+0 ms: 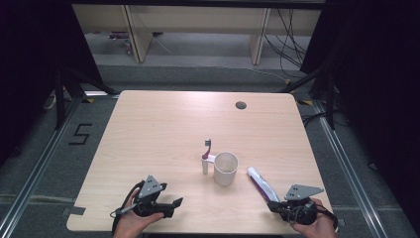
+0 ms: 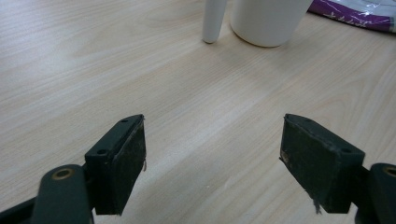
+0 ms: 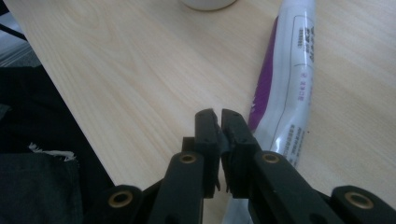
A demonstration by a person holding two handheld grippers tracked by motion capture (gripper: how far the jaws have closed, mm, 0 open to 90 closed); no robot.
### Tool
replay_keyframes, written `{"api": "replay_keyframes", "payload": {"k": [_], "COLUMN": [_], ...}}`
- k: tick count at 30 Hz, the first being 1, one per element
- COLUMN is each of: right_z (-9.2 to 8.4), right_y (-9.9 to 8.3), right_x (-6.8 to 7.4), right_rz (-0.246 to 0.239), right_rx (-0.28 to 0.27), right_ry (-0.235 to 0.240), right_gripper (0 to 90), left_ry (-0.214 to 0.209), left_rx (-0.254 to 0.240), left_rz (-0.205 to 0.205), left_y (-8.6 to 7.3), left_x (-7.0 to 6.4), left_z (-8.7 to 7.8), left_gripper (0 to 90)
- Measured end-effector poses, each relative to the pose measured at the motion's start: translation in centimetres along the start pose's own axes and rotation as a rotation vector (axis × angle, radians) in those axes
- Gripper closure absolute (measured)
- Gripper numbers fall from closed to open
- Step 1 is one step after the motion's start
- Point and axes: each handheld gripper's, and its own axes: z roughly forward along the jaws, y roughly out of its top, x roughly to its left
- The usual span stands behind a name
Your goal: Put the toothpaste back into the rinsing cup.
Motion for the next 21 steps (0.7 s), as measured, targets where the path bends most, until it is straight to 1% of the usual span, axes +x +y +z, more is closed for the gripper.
{"api": "replay_keyframes", "payload": {"k": [1, 4, 5, 6, 7, 8, 9, 10, 12, 13, 14, 15, 17, 18, 19, 20, 21], "right_z": [0.1, 0.3, 0.5, 0.5, 0.6, 0.7, 0.6, 0.4, 0.3, 0.5, 0.5, 0.4, 0.4, -0.1, -0.1, -0.2, -0.2], "right_y": [-0.1, -0.2, -0.3, -0.4, -0.4, -0.4, -0.5, -0.5, -0.5, -0.6, -0.6, -0.8, -0.8, -0.9, -1.0, -1.1, -1.1], "right_x": [0.0, -0.1, -0.2, -0.3, -0.3, -0.4, -0.5, -0.3, -0.2, -0.4, -0.4, -0.6, -0.7, -1.1, -1.3, -1.5, -1.5], "right_rz": [-0.006, -0.012, -0.008, -0.016, -0.021, -0.028, -0.036, -0.019, -0.013, -0.055, -0.054, -0.049, -0.049, -0.040, -0.041, -0.046, -0.046], "right_rx": [0.021, 0.029, 0.026, 0.033, 0.038, 0.037, 0.036, 0.055, 0.062, 0.060, 0.063, 0.086, 0.086, 0.099, 0.095, 0.084, 0.084], "right_ry": [0.002, -0.001, -0.011, -0.010, -0.003, 0.006, 0.010, -0.004, -0.008, -0.015, -0.009, -0.032, -0.038, -0.050, -0.051, -0.067, -0.067], "right_gripper": [86.1, 86.6, 86.7, 87.1, 87.8, 88.4, 89.7, 90.0, 90.0, 90.0, 90.0, 90.0, 90.0, 90.0, 90.0, 90.0, 90.0], "left_ry": [0.006, 0.005, 0.005, 0.000, -0.002, 0.007, 0.001, 0.006, 0.000, 0.000, 0.004, 0.000, -0.003, -0.001, -0.001, -0.002, -0.002], "left_rx": [0.009, 0.000, 0.004, -0.016, -0.018, -0.010, -0.003, -0.005, -0.006, -0.008, -0.006, -0.019, -0.012, -0.013, -0.013, -0.010, -0.010], "left_rz": [0.001, -0.002, 0.000, -0.023, -0.023, -0.017, -0.006, -0.019, -0.019, -0.020, -0.016, -0.024, -0.022, -0.023, -0.023, -0.021, -0.021], "left_y": [0.0, 0.0, 0.0, 0.0, 0.0, 0.0, 0.0, 0.0, 0.0, 0.0, 0.0, -0.1, 0.0, 0.0, 0.0, -0.1, -0.1], "left_x": [0.1, 0.0, 0.0, -0.1, -0.1, -0.1, 0.0, -0.1, 0.0, 0.0, 0.0, -0.1, -0.1, 0.0, 0.0, 0.0, 0.0], "left_z": [0.1, 0.0, 0.0, 0.2, 0.2, 0.1, 0.0, 0.1, 0.1, 0.1, 0.1, 0.2, 0.1, 0.1, 0.1, 0.1, 0.1], "left_gripper": [22.0, 22.0, 22.0, 22.1, 22.1, 22.1, 22.1, 22.1, 22.1, 22.1, 22.1, 22.1, 22.1, 22.1, 22.1, 22.1, 22.1]}}
